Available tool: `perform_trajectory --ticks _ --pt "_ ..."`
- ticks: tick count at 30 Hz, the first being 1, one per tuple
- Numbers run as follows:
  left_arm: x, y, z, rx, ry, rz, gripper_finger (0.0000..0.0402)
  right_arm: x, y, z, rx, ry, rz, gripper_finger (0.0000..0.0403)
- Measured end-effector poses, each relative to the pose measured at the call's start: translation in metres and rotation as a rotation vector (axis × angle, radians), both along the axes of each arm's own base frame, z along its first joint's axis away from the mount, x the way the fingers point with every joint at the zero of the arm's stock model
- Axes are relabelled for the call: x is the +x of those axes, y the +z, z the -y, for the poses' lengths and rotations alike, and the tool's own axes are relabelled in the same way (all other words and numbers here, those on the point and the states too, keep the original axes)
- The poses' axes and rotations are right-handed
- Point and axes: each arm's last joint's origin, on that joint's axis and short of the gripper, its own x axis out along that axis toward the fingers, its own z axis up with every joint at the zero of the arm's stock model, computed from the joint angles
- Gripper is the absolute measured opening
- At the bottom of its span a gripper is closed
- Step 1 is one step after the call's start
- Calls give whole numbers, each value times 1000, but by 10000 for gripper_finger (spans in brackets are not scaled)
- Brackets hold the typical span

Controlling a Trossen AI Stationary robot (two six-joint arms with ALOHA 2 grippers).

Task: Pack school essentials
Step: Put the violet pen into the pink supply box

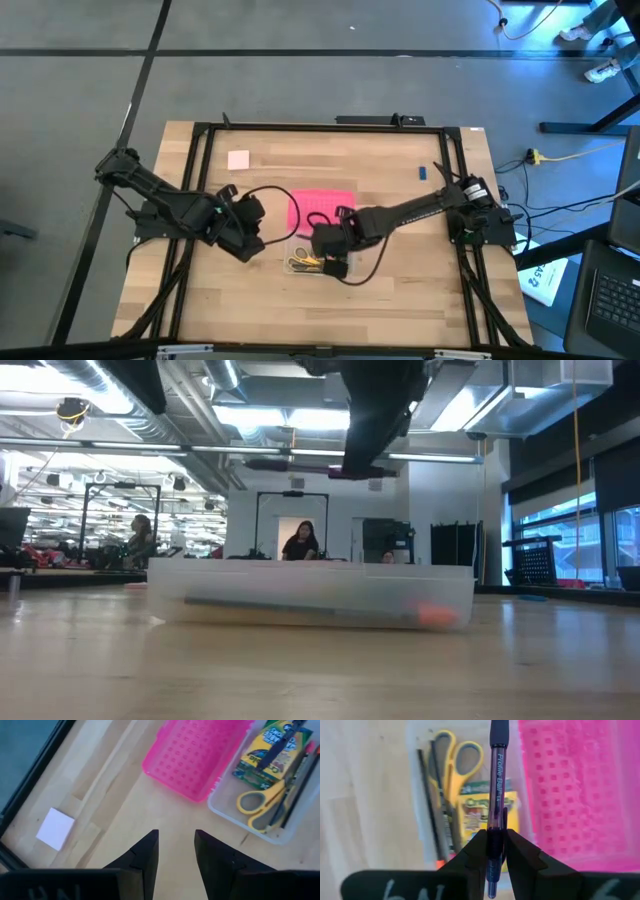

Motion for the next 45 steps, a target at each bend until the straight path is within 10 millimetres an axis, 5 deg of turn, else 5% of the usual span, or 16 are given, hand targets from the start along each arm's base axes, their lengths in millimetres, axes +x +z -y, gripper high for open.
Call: perform_trajectory --ticks 6,23,45 --pt "-5 0 11 -13 -29 13 119 3 -8 -19 17 18 31 61" --pt "-12 1 25 -5 -63 48 119 19 -61 -28 131 63 -109 61" --pt "-12 1 25 -7 -64 50 119 23 -65 -24 166 34 -108 62"
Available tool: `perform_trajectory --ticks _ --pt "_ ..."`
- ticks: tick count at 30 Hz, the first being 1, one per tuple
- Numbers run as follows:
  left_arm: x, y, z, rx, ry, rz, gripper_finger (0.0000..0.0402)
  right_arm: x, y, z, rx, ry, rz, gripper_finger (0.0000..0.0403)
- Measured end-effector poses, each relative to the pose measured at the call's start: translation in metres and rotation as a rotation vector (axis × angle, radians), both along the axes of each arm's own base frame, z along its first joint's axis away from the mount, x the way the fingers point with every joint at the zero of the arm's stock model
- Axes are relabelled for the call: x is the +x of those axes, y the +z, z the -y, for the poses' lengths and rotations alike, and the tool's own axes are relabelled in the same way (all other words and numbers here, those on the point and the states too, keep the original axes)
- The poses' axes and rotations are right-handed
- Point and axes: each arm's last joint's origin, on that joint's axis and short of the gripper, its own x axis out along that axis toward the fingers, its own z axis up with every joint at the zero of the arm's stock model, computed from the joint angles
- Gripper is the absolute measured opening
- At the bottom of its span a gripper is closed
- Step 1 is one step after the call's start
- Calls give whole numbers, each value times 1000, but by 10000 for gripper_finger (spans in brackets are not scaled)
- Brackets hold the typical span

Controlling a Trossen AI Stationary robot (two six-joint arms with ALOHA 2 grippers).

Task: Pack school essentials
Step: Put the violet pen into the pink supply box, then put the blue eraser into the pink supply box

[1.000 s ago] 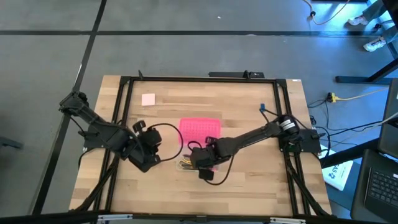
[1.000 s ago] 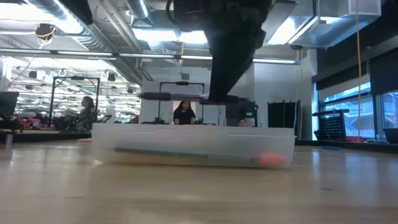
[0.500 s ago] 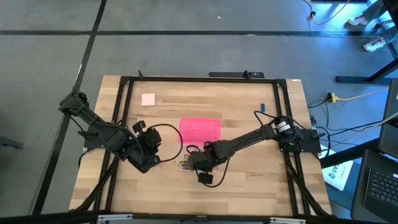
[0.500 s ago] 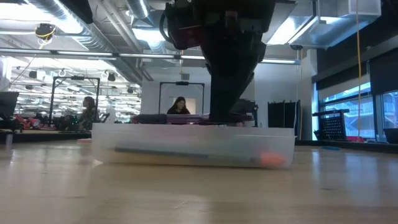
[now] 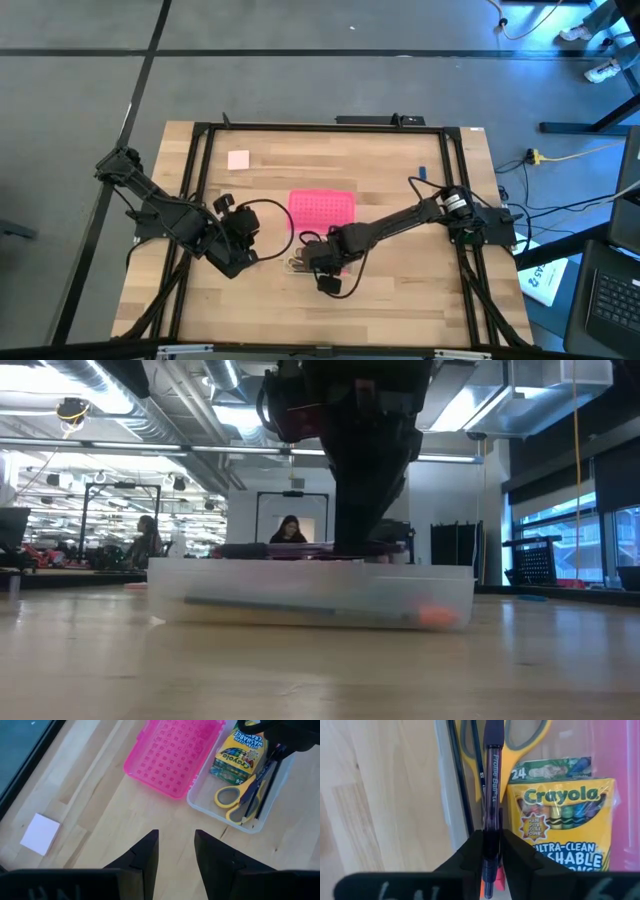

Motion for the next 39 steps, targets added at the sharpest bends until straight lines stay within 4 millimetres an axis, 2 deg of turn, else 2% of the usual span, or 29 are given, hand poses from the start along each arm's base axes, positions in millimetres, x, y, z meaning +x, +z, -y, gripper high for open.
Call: perform_trajectory --ticks 13,22,28,34,39 --pt "0 0 0 -1 1 0 119 0 0 1 -20 -1 7 142" --pt "-1 0 -1 -28 64 16 119 1 2 13 -55 57 -6 150" --pt "-9 -2 -9 -6 164 -36 119 -6 28 23 -70 98 32 150" --pt "-14 2 -27 -21 274 -77 119 -23 72 35 -234 67 121 150" --pt "-19 12 -45 -54 322 -44 119 -44 109 54 -351 -3 174 150"
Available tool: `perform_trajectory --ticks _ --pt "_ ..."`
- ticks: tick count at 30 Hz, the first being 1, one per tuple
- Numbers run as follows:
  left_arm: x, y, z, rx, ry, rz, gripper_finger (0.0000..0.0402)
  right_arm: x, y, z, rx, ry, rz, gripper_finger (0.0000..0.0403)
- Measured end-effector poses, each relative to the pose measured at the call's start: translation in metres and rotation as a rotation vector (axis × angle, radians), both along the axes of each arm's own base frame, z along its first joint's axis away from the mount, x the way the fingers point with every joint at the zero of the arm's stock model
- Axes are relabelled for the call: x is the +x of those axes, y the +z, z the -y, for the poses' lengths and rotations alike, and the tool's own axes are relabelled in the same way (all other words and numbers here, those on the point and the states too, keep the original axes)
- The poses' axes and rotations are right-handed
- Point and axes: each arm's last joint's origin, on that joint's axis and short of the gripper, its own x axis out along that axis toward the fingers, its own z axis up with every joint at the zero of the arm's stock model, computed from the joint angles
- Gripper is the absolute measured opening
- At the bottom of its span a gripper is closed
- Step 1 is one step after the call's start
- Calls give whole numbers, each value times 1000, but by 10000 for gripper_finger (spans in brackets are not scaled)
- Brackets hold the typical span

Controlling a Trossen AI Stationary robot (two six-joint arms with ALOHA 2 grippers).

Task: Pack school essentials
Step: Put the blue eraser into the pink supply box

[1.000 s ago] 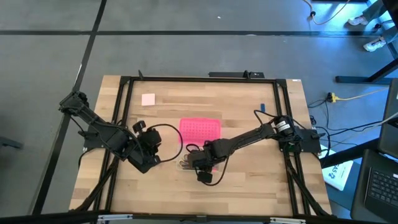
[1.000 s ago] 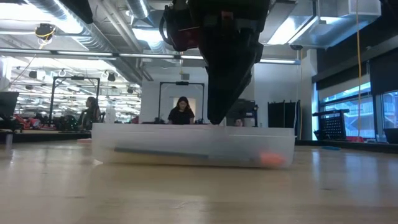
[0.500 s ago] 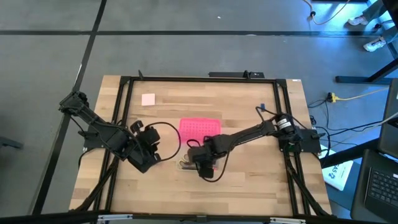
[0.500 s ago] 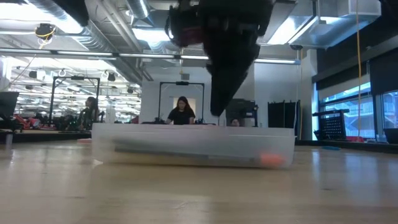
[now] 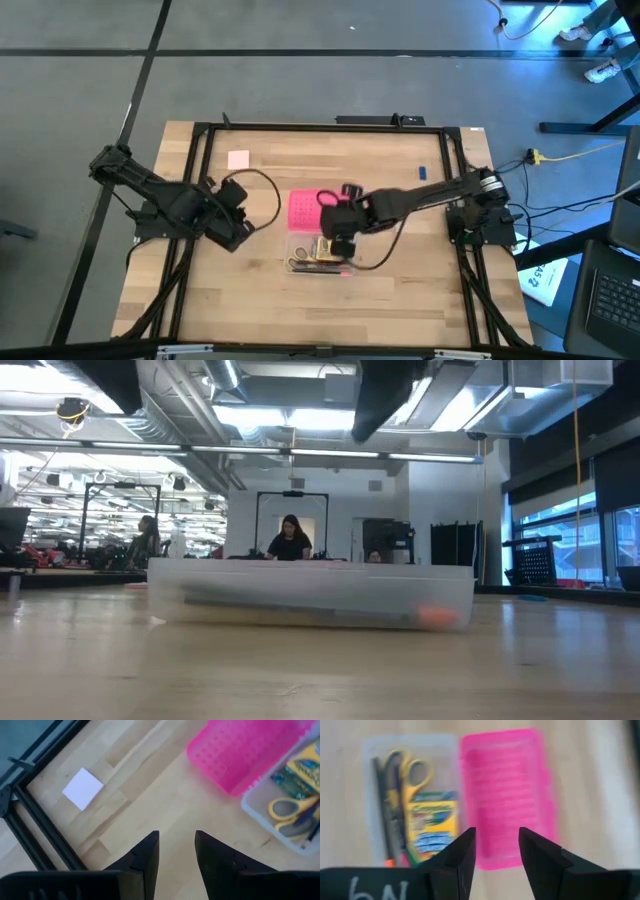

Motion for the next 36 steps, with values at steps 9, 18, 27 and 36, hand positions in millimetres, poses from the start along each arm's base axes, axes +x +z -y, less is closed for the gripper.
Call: perform_trajectory --ticks 9,18,27,36 --pt "-10 14 -30 -29 106 72 119 -31 43 53 -26 -124 28 150" --pt "-7 15 -51 -11 177 53 119 -51 39 108 -29 -353 -131 150" --pt "-5 15 -70 30 213 18 119 -98 15 147 20 -674 -131 150" --pt "-6 14 -98 -12 330 -16 119 -123 0 166 127 -815 -129 150"
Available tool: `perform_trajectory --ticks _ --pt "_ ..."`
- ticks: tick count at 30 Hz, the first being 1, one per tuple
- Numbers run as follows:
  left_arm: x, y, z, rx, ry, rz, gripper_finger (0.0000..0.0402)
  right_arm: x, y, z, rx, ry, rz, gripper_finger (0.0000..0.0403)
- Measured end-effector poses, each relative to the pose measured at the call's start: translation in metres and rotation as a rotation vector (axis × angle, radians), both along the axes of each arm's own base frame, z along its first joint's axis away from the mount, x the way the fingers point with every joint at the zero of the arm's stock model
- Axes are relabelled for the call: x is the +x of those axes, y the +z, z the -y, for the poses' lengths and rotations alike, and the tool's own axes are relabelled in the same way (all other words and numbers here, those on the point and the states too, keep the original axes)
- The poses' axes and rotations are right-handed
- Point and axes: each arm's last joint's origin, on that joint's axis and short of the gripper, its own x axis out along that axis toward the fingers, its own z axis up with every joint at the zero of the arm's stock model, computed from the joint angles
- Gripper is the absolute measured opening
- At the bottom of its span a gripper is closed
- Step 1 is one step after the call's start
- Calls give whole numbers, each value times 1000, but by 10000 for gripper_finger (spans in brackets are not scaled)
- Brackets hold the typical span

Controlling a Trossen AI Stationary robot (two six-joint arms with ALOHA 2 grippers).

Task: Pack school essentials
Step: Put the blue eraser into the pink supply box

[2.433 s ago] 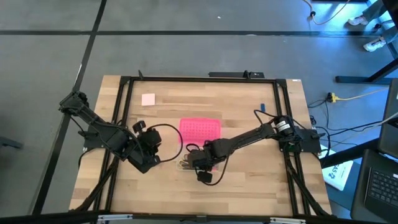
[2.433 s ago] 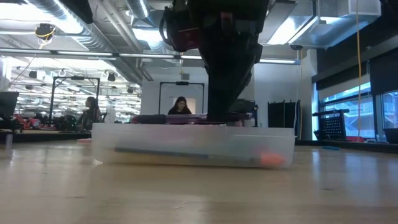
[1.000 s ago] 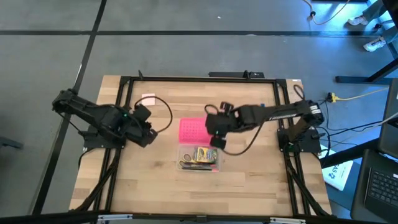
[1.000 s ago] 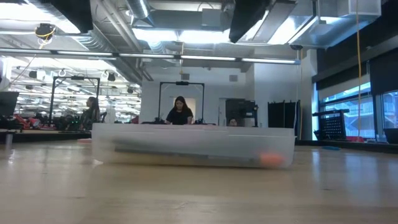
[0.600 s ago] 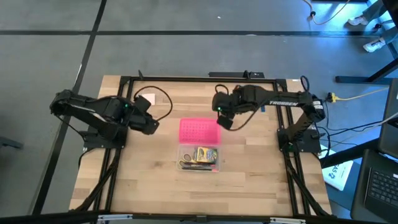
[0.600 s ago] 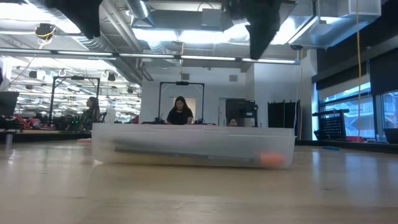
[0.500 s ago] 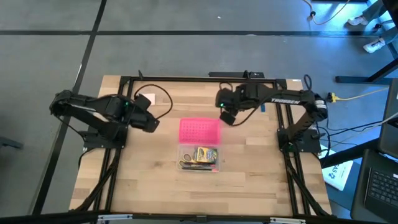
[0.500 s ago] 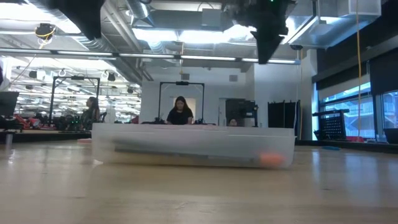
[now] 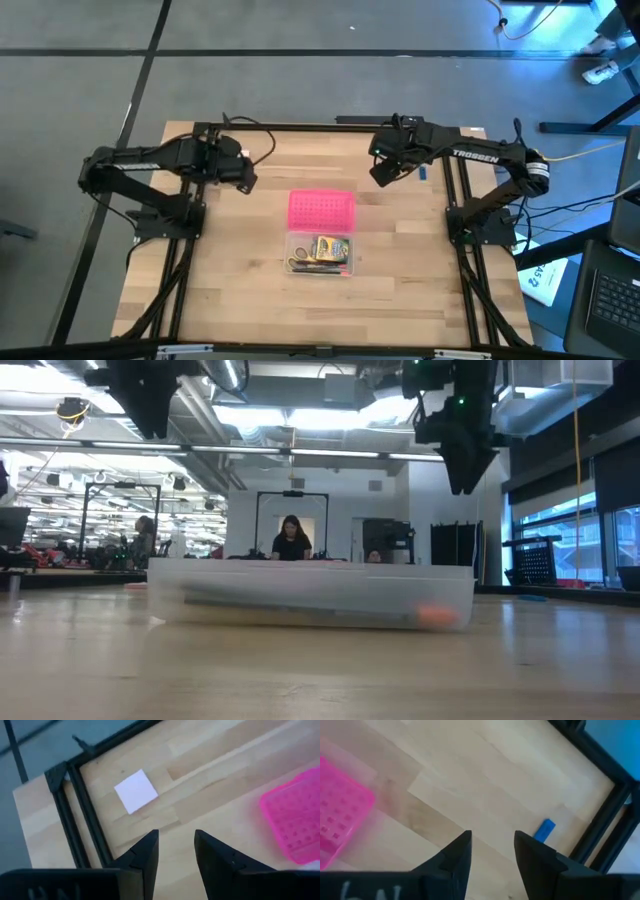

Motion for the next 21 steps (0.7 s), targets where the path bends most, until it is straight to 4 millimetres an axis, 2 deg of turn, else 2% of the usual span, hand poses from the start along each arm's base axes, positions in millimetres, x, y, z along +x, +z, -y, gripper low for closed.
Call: perform_trajectory --ticks 4,12,21 --pt "-2 -1 -13 -63 21 -22 119 -2 -1 7 -9 26 -22 150" --pt "0 0 -34 -55 63 14 119 -9 0 19 -51 -6 -65 150" --pt "17 -15 -51 -108 -145 106 119 -16 -1 30 -30 -51 -81 150"
